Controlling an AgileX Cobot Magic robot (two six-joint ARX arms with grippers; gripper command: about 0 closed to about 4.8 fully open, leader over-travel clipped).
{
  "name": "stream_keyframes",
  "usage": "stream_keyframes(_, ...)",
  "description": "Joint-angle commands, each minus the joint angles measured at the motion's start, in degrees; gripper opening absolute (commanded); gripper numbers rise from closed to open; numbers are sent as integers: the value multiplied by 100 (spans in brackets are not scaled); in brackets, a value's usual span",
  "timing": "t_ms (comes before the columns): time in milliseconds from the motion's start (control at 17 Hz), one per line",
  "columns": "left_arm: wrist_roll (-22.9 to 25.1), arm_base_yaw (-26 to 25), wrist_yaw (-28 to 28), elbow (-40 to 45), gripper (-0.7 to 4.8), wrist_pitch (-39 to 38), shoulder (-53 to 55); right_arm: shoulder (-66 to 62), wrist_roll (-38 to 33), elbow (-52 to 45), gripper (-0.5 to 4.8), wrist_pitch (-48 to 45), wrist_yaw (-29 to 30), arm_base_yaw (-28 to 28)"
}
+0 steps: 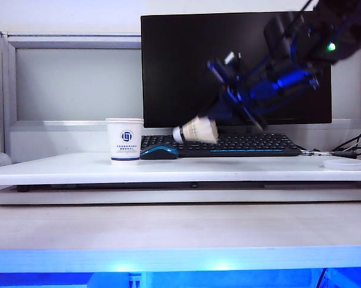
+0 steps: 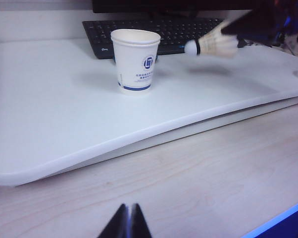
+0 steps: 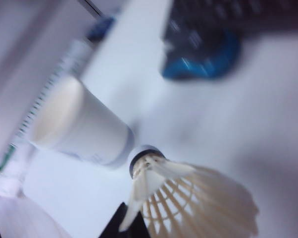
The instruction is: Pick up the badminton from the table and put it into the white paper cup.
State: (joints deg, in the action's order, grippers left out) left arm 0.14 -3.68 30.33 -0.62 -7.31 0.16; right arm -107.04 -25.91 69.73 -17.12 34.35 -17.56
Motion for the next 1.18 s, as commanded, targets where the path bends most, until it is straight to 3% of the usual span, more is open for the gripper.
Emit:
stream_keyframes(59, -13, -4, -118, 7, 21, -87, 4, 81, -7, 439, -7, -20, 37, -7)
stream_keyframes(529, -13, -7, -120, 9, 21, -74, 4, 83, 42, 1252, -7, 461, 35, -413)
stream_keyframes(1176, -13, -4, -118, 9, 21, -72, 4, 61, 225, 1346, -7, 538, -262, -1003)
